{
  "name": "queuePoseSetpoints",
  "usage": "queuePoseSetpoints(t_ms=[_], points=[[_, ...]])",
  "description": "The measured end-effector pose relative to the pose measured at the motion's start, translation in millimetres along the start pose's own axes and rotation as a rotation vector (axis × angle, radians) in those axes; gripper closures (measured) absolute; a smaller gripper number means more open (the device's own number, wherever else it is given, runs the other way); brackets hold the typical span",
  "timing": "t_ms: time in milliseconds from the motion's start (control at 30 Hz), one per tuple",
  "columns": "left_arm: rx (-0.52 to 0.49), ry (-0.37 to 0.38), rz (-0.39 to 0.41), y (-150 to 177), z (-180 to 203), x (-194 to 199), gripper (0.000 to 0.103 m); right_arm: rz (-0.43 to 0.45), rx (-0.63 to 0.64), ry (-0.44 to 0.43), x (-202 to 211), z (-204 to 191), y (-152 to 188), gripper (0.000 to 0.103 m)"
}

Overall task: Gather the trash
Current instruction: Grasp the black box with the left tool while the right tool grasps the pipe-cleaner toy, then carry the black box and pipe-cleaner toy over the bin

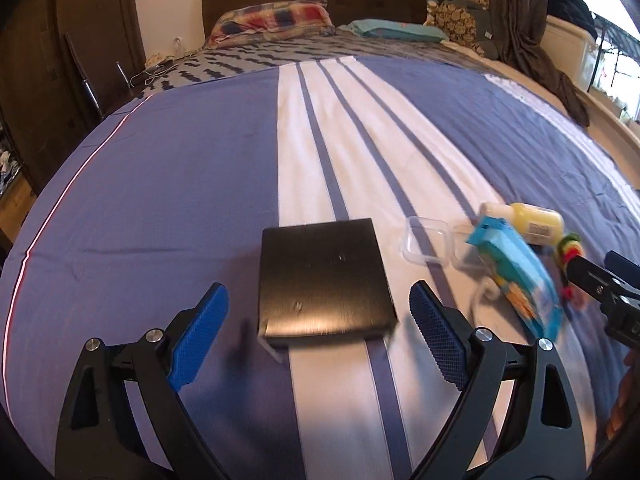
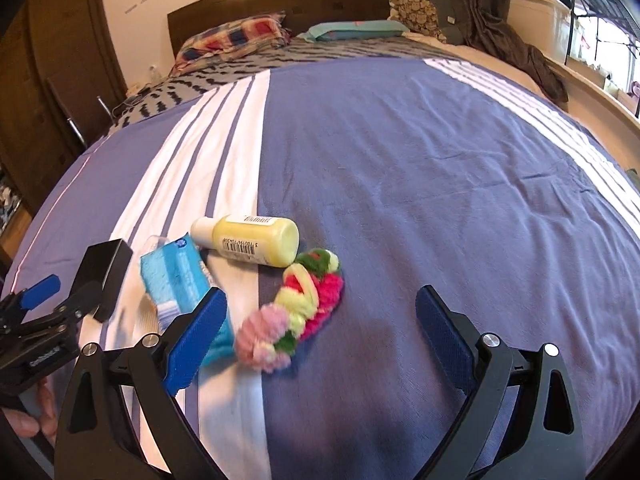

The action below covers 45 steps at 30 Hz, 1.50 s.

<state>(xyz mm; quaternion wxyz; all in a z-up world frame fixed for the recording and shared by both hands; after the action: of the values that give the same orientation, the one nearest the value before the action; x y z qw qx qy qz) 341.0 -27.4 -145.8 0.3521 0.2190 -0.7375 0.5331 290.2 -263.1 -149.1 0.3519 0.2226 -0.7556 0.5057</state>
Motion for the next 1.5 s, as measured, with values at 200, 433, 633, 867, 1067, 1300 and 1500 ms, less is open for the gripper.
queuePoseSetpoints(t_ms=[200, 433, 633, 867, 1067, 1300, 1500], points=[[0.025, 0.017, -0.055, -4.1, -6.4, -28.4, 0.017, -0.033, 0.012, 0.032, -14.0, 2.9, 4.9, 0.023], [0.023, 0.072, -0.065, 1.9, -6.0, -31.3, 0.035, -0.016, 0.081, 0.048, -6.6, 8.8, 8.4, 0.072], [-0.001, 0.099, -0.062, 20.6, 6.5, -9.8, 0.035, -0.009, 0.099, -0.008, 10.9, 12.1, 20.0, 0.081], [-0.038, 0.120, -0.047, 65.4, 33.0, 35.7, 0.035, -0.025, 0.093, -0.045, 41.2, 21.4, 48.1, 0.081], [-0.042, 0.148, -0.015, 100.9, 52.2, 84.9, 0.036, -0.018, 0.139, -0.071, 75.4, 27.1, 85.5, 0.082], [-0.051, 0.151, 0.028, 137.4, 71.3, 137.9, 0.036, -0.005, 0.149, -0.114, 117.2, 38.5, 126.7, 0.082], [-0.065, 0.170, 0.044, 174.0, 91.5, 172.0, 0.036, -0.009, 0.167, -0.123, 146.4, 49.5, 167.4, 0.082]])
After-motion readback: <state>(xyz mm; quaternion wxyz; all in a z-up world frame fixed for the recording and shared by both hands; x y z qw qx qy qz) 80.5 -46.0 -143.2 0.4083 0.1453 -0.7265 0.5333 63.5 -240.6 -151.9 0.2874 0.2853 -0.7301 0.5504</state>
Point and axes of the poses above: each gripper's, at about its wrist camera, not at the fingertips, and x roughly against the way its jaws point, z to its right, y to its underside, the point moved 6 cm from there along -x, roughly the way its jaws point, and after that the axes turned 12 degrees about -x, right-handed, at the moved point
